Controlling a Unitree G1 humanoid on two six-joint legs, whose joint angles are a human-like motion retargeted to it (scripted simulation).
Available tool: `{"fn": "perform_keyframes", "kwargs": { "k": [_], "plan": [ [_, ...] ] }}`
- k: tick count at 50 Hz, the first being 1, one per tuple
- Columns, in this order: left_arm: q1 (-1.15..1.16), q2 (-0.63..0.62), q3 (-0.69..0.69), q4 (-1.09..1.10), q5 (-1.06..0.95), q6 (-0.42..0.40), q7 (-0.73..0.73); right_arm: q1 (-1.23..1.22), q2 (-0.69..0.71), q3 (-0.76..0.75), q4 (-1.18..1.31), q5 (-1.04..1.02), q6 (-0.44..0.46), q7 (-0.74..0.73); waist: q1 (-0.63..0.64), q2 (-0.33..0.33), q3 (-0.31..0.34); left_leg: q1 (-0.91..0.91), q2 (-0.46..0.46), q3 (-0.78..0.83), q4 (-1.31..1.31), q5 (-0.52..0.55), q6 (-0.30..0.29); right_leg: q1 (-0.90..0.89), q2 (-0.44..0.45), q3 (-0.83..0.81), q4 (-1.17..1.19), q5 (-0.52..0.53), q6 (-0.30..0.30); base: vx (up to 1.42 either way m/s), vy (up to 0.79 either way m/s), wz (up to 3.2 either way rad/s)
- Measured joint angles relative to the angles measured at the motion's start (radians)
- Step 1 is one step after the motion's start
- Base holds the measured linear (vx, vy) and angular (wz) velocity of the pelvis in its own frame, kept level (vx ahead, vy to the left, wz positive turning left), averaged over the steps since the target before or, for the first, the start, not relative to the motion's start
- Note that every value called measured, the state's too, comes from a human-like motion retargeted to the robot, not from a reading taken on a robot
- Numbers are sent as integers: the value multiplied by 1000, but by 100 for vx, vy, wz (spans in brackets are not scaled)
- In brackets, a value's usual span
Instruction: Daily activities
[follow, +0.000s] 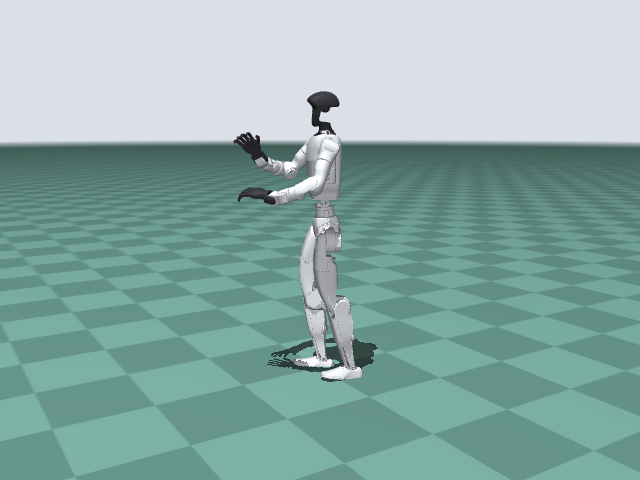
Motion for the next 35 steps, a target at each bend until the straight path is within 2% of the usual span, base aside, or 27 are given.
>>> {"fn": "perform_keyframes", "kwargs": {
  "k": [17, 35],
  "plan": [
    [12, -12, 26, -116, -68, -30, 21, 155, 16, 53, 155, 142, -23, 37, 26, -14, 9, -8, 1, -14, -14, -2, -9, -21, 0, -6, 16, -16, -11, 0, 0, 0],
    [52, -66, 72, -94, -150, -14, 166, 181, 59, 88, 121, 231, -62, -34, 16, -37, 22, -4, -2, -13, -22, -2, -2, -33, 6, 19, 23, -10, -17, 0, 0, 0]
  ]
}}
